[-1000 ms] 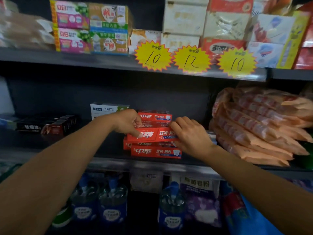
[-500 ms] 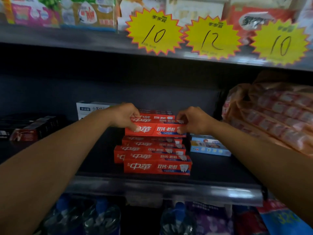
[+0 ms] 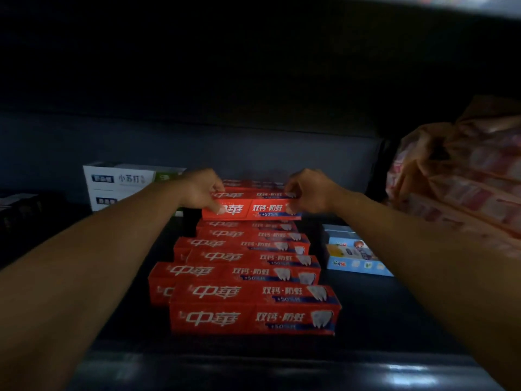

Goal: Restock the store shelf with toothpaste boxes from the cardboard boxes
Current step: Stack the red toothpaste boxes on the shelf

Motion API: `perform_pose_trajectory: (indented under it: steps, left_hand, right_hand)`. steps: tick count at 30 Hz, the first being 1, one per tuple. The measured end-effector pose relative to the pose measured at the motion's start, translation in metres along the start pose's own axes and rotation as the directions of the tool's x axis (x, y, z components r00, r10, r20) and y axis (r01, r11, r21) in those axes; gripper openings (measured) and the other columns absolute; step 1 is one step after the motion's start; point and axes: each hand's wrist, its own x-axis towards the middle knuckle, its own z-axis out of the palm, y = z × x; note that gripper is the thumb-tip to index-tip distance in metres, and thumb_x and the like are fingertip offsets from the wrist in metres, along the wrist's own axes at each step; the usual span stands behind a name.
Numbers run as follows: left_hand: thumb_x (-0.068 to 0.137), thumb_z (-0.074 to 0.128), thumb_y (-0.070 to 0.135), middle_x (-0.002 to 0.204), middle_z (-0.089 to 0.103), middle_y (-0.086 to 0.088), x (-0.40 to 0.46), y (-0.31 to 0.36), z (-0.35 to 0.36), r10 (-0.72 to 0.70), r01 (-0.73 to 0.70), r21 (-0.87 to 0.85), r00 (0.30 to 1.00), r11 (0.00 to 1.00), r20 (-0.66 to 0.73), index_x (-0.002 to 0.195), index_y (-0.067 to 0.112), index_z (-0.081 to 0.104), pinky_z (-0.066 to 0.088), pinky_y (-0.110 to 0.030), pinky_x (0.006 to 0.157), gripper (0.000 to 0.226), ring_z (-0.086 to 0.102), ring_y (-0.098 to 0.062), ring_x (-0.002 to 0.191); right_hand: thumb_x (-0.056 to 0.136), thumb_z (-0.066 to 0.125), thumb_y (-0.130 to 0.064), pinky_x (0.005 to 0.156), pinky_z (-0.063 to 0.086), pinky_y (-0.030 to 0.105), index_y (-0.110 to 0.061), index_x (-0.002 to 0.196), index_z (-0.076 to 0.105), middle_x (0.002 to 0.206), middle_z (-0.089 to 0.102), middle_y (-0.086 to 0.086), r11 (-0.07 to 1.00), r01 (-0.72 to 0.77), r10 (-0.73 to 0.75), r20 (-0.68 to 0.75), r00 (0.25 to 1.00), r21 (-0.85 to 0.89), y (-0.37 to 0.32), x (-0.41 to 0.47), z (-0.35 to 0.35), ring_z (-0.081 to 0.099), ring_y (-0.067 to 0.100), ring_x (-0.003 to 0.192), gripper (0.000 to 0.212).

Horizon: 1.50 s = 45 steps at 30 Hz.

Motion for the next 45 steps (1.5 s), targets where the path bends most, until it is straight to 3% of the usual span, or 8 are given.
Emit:
perform_pose_trajectory:
  steps: [7,14,22,26,31,38,45]
  left_hand:
    - [0.071,0.083,0.02,0.114,0.067,-0.002,0.011,0.0,0.006,0.006,-0.001,0.063,0.996,0.998,-0.092,0.115,0.014,0.067,0.047,-0.034,0.092,0.047,0.061,-0.018,0.103]
    - [0.073,0.081,0.018,0.112,0.067,-0.004,0.017,0.0,0.009,0.025,0.008,0.175,0.982,0.984,-0.185,0.112,0.013,0.069,0.046,-0.03,0.083,0.041,0.061,-0.018,0.1]
    - [0.075,0.079,0.019,0.113,0.068,-0.007,0.027,-0.008,0.011,0.034,0.015,0.212,0.974,0.977,-0.226,0.113,0.011,0.069,0.048,-0.032,0.086,0.041,0.062,-0.02,0.1]
    - [0.075,0.079,0.018,0.113,0.067,-0.01,0.03,-0.01,0.014,0.029,0.031,0.215,0.963,0.976,-0.269,0.11,0.009,0.071,0.05,-0.035,0.089,0.037,0.062,-0.022,0.1]
    - [0.075,0.079,0.017,0.112,0.068,-0.009,0.032,-0.011,0.015,0.023,0.033,0.207,0.964,0.978,-0.264,0.111,0.008,0.069,0.051,-0.037,0.09,0.038,0.063,-0.022,0.1]
    - [0.076,0.078,0.017,0.109,0.067,-0.009,0.03,-0.008,0.012,0.02,0.035,0.229,0.973,0.973,-0.232,0.109,0.009,0.07,0.052,-0.037,0.087,0.034,0.063,-0.021,0.096]
    - [0.078,0.077,0.022,0.109,0.068,-0.008,0.009,0.002,0.001,0.051,0.008,0.272,0.977,0.962,-0.206,0.111,0.011,0.069,0.052,-0.038,0.087,0.036,0.063,-0.021,0.096]
  right_hand:
    - [0.077,0.078,-0.022,0.093,0.05,0.036,-0.011,0.111,0.067,0.113,0.065,0.003,0.998,0.005,-0.005,0.004,1.0,-0.069,0.011,0.01,0.016,0.06,0.019,0.104,0.038]
    - [0.071,0.08,-0.03,0.091,0.051,0.041,-0.016,0.103,0.067,0.111,0.063,0.007,0.992,-0.011,0.005,-0.051,0.999,-0.123,0.013,0.019,0.022,0.06,0.022,0.099,0.038]
    - [0.073,0.079,-0.028,0.084,0.054,0.037,-0.017,0.092,0.069,0.104,0.066,0.005,0.993,-0.022,0.011,-0.091,0.996,-0.113,0.013,0.03,0.027,0.063,0.02,0.09,0.024]
    - [0.075,0.079,-0.026,0.086,0.052,0.036,-0.014,0.099,0.07,0.109,0.063,0.005,0.991,-0.032,0.021,-0.087,0.996,-0.132,0.012,0.031,0.026,0.061,0.019,0.095,0.028]
    - [0.076,0.078,-0.027,0.089,0.05,0.037,-0.014,0.104,0.069,0.116,0.058,0.006,0.986,-0.044,0.03,-0.092,0.995,-0.162,0.01,0.032,0.026,0.057,0.023,0.105,0.032]
    - [0.079,0.075,-0.025,0.086,0.053,0.037,-0.012,0.103,0.07,0.11,0.064,0.008,0.982,-0.043,0.031,-0.068,0.997,-0.185,0.003,0.03,0.023,0.062,0.023,0.098,0.028]
    - [0.082,0.071,-0.032,0.086,0.051,0.037,-0.015,0.119,0.057,0.118,0.056,0.006,0.968,-0.017,0.005,-0.049,0.999,-0.252,-0.012,0.016,0.015,0.058,0.024,0.103,0.043]
